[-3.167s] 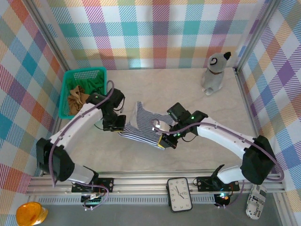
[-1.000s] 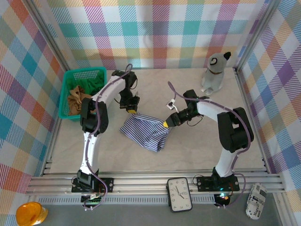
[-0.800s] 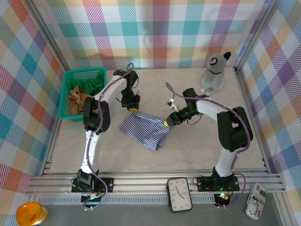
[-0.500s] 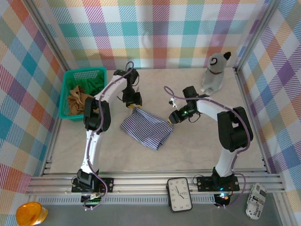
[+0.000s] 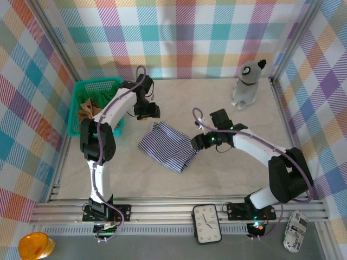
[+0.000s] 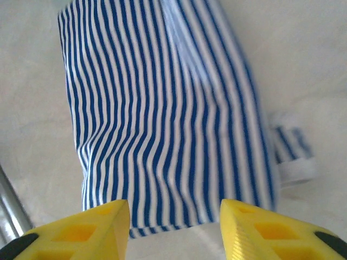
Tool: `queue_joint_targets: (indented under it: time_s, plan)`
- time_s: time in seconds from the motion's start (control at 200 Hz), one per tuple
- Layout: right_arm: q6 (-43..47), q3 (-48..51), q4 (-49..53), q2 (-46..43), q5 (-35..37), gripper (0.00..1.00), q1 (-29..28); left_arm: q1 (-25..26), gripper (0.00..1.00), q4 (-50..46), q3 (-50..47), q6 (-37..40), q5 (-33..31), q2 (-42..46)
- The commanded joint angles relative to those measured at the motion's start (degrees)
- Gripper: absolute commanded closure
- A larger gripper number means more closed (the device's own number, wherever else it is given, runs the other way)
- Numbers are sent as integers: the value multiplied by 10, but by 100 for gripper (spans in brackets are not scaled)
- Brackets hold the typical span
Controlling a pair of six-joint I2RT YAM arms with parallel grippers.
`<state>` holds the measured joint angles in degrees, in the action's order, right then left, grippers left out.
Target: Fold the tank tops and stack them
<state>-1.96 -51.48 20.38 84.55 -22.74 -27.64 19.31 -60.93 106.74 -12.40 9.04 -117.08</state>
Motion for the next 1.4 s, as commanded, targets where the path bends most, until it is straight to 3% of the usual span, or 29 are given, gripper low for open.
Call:
queue_joint_targets:
  time_s: [0.0,0.135,0.37,0.54,0.645,0.82,0.96,1.07,1.395]
  plan:
    - [-77,19,-19,13,43,50,-10,0,46,26,-41,31,38,-11]
    - [-131,27,-70,35,58,40,-13,0,46,70,-46,84,62,-31]
    - [-171,18,-85,78,73,40,-14,-5,46,77,14,170,86,-102]
    - [-184,8,-62,81,83,40,-15,-11,47,83,52,173,156,-136]
    - [-184,4,-70,93,87,41,-15,-11,50,83,66,171,160,-149]
    - [-187,-5,-88,109,78,60,-13,-11,65,68,78,170,176,-165]
    - [-186,4,-98,91,78,78,-13,-11,86,56,78,167,185,-157]
    - [-183,23,-130,65,79,87,-14,-12,100,38,84,164,170,-140]
    - [-190,66,-214,-3,-19,90,-13,-25,100,-18,49,118,73,-12]
